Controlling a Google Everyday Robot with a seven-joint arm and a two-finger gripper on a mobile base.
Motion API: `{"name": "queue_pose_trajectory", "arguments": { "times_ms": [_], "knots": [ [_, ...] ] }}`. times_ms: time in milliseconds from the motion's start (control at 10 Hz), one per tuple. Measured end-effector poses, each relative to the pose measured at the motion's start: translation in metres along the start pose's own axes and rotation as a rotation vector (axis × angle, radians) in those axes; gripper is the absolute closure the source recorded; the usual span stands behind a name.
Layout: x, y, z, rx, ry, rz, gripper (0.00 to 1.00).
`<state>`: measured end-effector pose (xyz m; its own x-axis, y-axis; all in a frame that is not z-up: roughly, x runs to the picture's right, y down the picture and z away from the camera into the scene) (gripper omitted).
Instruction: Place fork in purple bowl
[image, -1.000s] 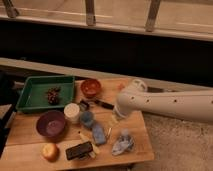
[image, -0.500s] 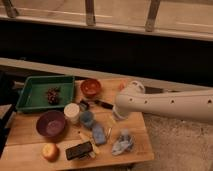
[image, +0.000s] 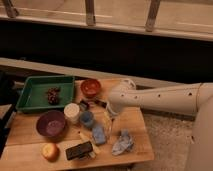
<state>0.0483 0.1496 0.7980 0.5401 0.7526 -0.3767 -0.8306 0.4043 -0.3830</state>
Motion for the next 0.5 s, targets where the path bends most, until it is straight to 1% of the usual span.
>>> {"name": "queue_pose_trajectory", "arguments": {
  "times_ms": [200,400,500],
  "knots": [
    [-0.001,-0.005,0.008,0.009,0.012,0.029,0.31],
    [0.008,-0.014,0.020,0.023,0.039,0.076,0.31],
    [0.011,-0.014,0.030,0.030,0.051,0.101,0.31]
  ]
}}
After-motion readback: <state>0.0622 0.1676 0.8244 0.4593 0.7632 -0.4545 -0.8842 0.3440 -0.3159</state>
